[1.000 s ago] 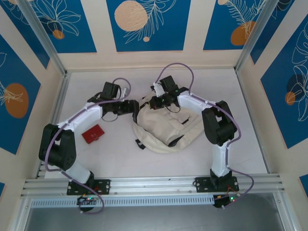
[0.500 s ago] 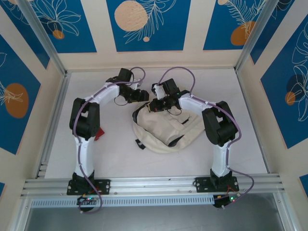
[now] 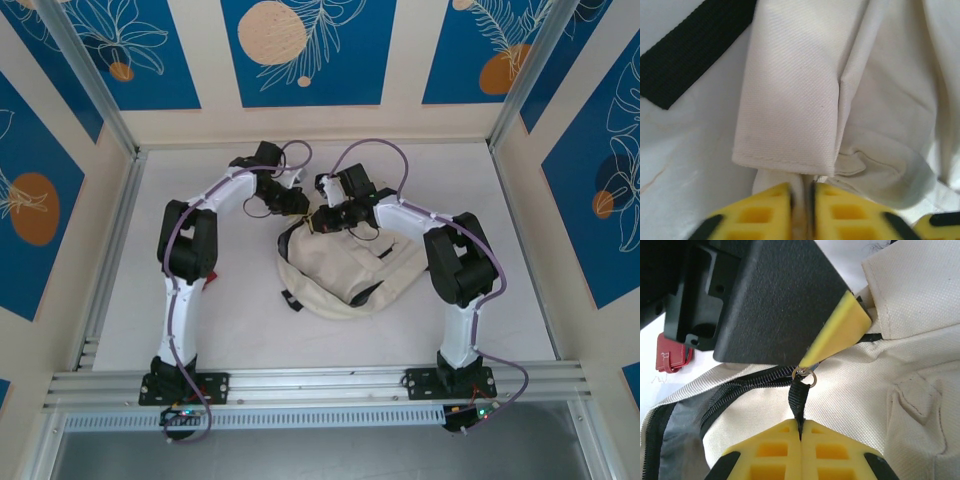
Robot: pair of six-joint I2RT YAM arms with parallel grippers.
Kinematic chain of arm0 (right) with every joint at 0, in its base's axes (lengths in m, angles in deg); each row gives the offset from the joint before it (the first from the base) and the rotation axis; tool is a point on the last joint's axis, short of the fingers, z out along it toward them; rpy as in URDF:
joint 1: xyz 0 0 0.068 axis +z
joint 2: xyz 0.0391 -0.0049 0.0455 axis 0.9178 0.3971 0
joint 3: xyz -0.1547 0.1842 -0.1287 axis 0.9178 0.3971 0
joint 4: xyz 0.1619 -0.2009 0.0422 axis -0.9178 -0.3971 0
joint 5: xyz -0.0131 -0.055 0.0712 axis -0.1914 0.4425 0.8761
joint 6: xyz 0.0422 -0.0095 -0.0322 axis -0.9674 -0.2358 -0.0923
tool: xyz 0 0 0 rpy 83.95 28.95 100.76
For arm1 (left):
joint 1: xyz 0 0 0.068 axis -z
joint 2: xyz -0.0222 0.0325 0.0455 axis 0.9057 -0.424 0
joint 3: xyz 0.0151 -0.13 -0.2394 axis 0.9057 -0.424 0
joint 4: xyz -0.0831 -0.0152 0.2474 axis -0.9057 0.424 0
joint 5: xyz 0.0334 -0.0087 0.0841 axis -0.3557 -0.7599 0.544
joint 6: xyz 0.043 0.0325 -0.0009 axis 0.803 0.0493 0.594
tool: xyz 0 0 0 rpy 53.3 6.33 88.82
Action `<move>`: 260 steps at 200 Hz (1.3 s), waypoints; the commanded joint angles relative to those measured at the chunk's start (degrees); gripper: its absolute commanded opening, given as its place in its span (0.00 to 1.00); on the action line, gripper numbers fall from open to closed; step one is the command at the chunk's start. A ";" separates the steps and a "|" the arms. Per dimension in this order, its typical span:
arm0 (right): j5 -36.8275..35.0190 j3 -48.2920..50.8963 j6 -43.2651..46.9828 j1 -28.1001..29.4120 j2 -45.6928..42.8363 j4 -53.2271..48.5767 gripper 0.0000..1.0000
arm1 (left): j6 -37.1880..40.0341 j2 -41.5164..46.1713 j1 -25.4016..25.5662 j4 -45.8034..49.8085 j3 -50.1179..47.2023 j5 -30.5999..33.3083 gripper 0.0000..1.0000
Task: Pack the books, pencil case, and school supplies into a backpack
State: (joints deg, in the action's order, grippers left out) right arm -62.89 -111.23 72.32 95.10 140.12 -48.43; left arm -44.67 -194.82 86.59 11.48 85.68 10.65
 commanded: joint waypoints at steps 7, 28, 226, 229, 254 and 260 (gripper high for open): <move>0.45 1.42 -0.14 0.39 -3.49 -2.47 0.00 | -0.01 -1.66 0.57 1.47 2.68 -1.52 0.00; 0.77 2.49 -0.07 1.01 -4.81 -3.37 0.00 | -0.30 -1.89 0.57 0.24 3.26 -0.06 0.00; 12.00 10.85 -8.79 6.24 -7.26 6.36 0.00 | -3.12 -3.91 0.61 -3.11 5.44 1.77 0.00; 10.94 10.99 -8.92 5.77 -7.57 6.29 0.00 | -3.08 -3.78 0.65 -3.11 5.38 1.70 0.00; 1.93 9.23 -9.08 2.33 -7.60 4.38 0.00 | -3.12 -2.40 0.68 -3.35 4.25 0.72 0.00; 0.08 8.48 -8.95 1.86 -7.12 3.96 0.00 | -3.34 -1.77 0.66 -3.73 3.68 0.52 0.00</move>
State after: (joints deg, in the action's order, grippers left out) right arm -56.36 -100.94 63.77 100.47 134.69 -42.81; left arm -47.69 -197.57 86.96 11.26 89.25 11.75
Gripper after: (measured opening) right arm 0.058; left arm 0.047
